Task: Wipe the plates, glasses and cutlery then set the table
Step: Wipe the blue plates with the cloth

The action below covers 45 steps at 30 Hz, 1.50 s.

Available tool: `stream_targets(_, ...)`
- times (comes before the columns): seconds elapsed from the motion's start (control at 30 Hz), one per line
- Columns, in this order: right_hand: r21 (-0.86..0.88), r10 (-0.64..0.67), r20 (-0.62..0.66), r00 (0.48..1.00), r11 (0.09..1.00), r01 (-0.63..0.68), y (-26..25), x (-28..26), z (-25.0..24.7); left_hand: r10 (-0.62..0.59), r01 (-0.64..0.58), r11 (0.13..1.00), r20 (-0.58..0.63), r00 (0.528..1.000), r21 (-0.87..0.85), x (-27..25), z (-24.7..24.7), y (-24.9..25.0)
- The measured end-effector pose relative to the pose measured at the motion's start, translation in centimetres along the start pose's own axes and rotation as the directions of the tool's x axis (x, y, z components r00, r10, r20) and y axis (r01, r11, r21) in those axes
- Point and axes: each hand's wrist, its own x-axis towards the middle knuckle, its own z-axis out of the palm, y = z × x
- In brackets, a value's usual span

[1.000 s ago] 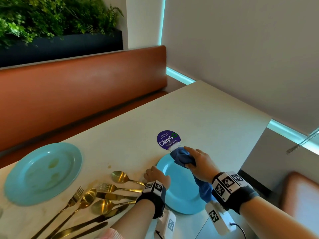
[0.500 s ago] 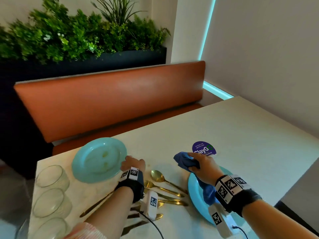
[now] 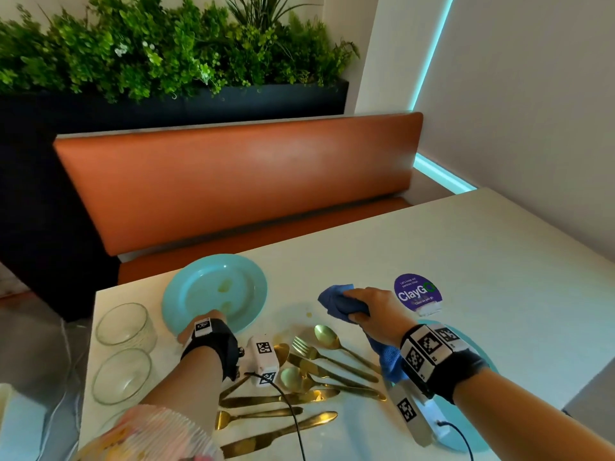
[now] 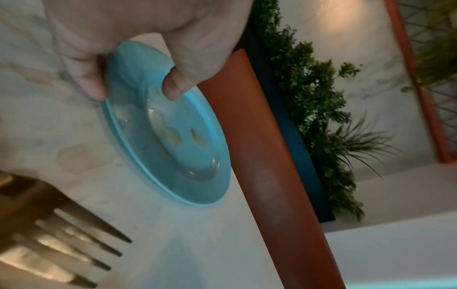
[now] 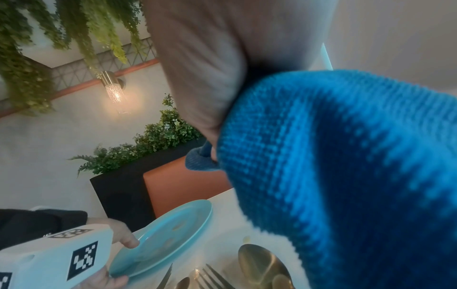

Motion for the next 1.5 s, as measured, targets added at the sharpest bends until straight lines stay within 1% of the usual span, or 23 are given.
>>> stream_targets(0.03,0.002,0.008,-0.002,1.000,1.000,-0.008,0.1,0.2,-0.2,-0.036,0.037,0.998,-0.017,0.999,0.060,-1.0,-0.5,0.6)
stream_targets(0.07,0.000,0.015,-0.003,1.000,1.000,-0.015,0.2,0.2,-0.2,-0.011,0.013,0.994,-0.015,1.000,0.108,-2.1,-0.9,0.8)
stream_targets(0.1,-0.006,0.024,-0.007,1.000,1.000,-0.024,0.4,0.3,-0.3,0.048,-0.059,0.958,0.046,0.998,0.280,-2.0,-1.2,0.7)
stream_targets(0.13,-0.010,0.030,-0.013,0.999,1.000,-0.030,0.4,0.4,-0.4,0.105,-0.113,0.939,0.044,0.994,0.324,-2.5,-1.5,1.2)
stream_targets(0.17,-0.011,0.034,-0.018,0.999,0.999,-0.034,0.5,0.5,-0.5,0.091,-0.098,0.953,0.041,0.995,0.286,-3.2,-1.7,1.9)
stream_targets(0.2,-0.011,0.035,-0.025,0.999,0.999,-0.036,0.4,0.6,-0.6,0.069,-0.073,0.989,0.034,0.997,0.129,-2.8,-1.5,1.9)
stream_targets(0.23,-0.011,0.039,-0.032,0.999,0.999,-0.039,0.4,0.6,-0.7,0.049,-0.048,0.998,0.051,0.998,-0.028,-1.9,-1.4,1.6)
stream_targets(0.27,-0.007,0.040,-0.041,0.998,0.999,-0.041,0.3,0.7,-0.8,-0.005,0.009,0.985,0.023,1.000,-0.172,-1.7,-1.4,2.0)
stream_targets(0.3,-0.003,0.041,-0.048,0.998,0.999,-0.042,0.1,0.7,-1.0,-0.058,0.052,0.961,-0.014,0.998,-0.272,-1.2,-0.9,2.4)
stream_targets(0.33,-0.003,0.039,-0.056,0.998,0.999,-0.039,-0.1,0.7,-1.1,-0.061,0.050,0.930,-0.019,0.998,-0.363,-0.8,-0.8,2.9)
stream_targets(0.43,-0.018,0.025,-0.086,0.996,0.999,-0.026,-1.0,0.5,-1.6,0.071,-0.064,0.893,-0.001,0.997,-0.446,-2.7,-1.5,4.2)
stream_targets(0.5,-0.026,0.015,-0.109,0.994,0.999,-0.018,-1.8,0.2,-1.9,0.137,-0.127,0.845,-0.018,0.990,-0.519,-4.3,-2.1,4.8)
stream_targets(0.57,-0.043,0.013,-0.128,0.992,0.999,-0.019,-2.7,-0.2,-2.2,0.194,-0.160,0.804,-0.002,0.981,-0.573,-5.5,-2.5,5.2)
stream_targets(0.6,-0.042,0.017,-0.144,0.989,0.999,-0.023,-3.1,-0.4,-2.3,0.231,-0.172,0.788,0.025,0.973,-0.591,-6.2,-2.6,5.3)
stream_targets(0.67,-0.023,0.033,-0.189,0.981,0.999,-0.037,-3.8,-1.1,-2.4,0.315,-0.189,0.754,0.093,0.944,-0.629,-8.2,-2.9,5.5)
stream_targets(0.77,-0.012,0.045,-0.239,0.970,0.999,-0.050,-4.7,-2.4,-2.5,0.410,-0.166,0.734,0.235,0.881,-0.659,-11.4,-3.3,5.6)
stream_targets(0.83,-0.044,0.036,-0.258,0.966,0.998,-0.049,-5.0,-3.4,-2.6,0.438,-0.151,0.749,0.311,0.843,-0.645,-13.4,-3.6,5.5)
stream_targets(0.9,-0.083,0.037,-0.258,0.965,0.995,-0.061,-5.0,-4.4,-2.7,0.475,-0.176,0.767,0.362,0.803,-0.617,-14.8,-3.8,5.2)
stream_targets(0.97,-0.111,0.071,-0.253,0.965,0.989,-0.102,-4.8,-5.5,-2.8,0.498,-0.177,0.779,0.423,0.757,-0.601,-15.9,-3.9,5.0)
stream_targets(1.1,-0.130,0.132,-0.305,0.943,0.975,-0.178,-4.0,-7.2,-3.2,0.531,-0.211,0.801,0.501,0.683,-0.561,-17.5,-3.8,4.3)
stream_targets(1.23,-0.167,0.141,-0.350,0.926,0.963,-0.209,-3.8,-8.0,-3.4,0.528,-0.210,0.820,0.560,0.639,-0.533,-18.7,-3.8,3.5)
stream_targets(1.33,-0.192,0.109,-0.367,0.924,0.963,-0.190,-4.2,-8.1,-3.0,0.532,-0.230,0.826,0.580,0.617,-0.514,-19.4,-3.8,3.5)
stream_targets(1.5,-0.134,0.116,-0.340,0.933,0.976,-0.170,-4.5,-7.6,-2.7,0.569,-0.247,0.803,0.573,0.590,-0.543,-19.6,-3.8,3.9)
